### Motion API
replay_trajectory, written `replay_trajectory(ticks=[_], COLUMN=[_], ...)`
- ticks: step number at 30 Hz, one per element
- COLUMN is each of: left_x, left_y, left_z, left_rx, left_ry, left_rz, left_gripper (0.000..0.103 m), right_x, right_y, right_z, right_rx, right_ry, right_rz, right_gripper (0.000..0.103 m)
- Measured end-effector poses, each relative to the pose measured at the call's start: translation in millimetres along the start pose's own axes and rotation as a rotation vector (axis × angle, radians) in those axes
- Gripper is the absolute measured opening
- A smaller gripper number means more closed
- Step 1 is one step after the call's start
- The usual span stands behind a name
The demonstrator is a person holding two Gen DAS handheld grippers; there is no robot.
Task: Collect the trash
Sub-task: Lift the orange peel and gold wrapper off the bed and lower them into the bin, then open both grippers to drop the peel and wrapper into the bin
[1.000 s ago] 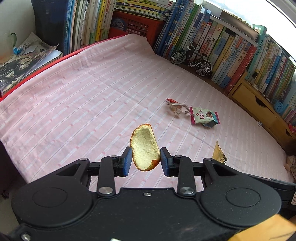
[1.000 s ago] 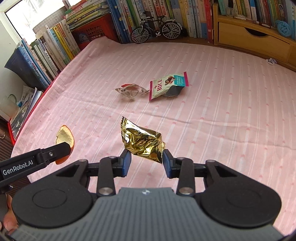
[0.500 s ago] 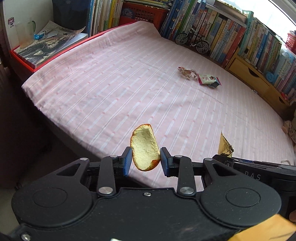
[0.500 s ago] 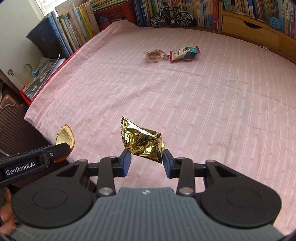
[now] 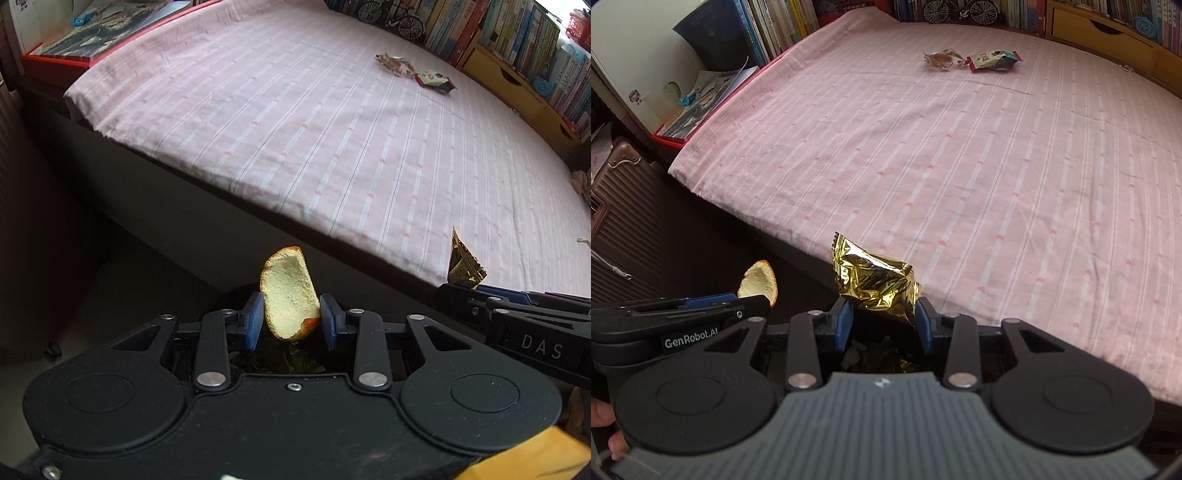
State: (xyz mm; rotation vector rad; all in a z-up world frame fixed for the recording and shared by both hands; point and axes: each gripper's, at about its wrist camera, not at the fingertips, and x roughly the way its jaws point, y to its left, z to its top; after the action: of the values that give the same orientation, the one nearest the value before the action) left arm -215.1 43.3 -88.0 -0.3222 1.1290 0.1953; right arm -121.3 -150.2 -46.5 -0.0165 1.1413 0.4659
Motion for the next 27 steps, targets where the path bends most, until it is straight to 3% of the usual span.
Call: replay_trajectory(ticks=[10,19,23,27], left_x=[33.4,52.5,57.1,59.3], left_y=[16.2,21.8,25.2,30.8], left_z=[-23.9,-24.8,-23.8,-21.3], left_rx=[0.026,0.026,0.021,0.013], left_ry=[0.114,0.151,0.153,0.149], left_rz=[-0.021,-0.043,-0.028,-0.011], left_gripper=[0.032,0.033,0.034,0.043], right_x=[25.4,54.2,62.4,68.9], right_y=[12.4,23.3,28.3,27.6], right_z=[-36.3,-47.6,-47.4,-45.4], right_rx=[0.057,0.045,0.042,0.044], right_ry=[0.086,0.161,0.171,0.183], right_rz=[-0.019,-0.036,-0.035,-0.048], right_gripper=[0.043,0.044,0.056,0.062])
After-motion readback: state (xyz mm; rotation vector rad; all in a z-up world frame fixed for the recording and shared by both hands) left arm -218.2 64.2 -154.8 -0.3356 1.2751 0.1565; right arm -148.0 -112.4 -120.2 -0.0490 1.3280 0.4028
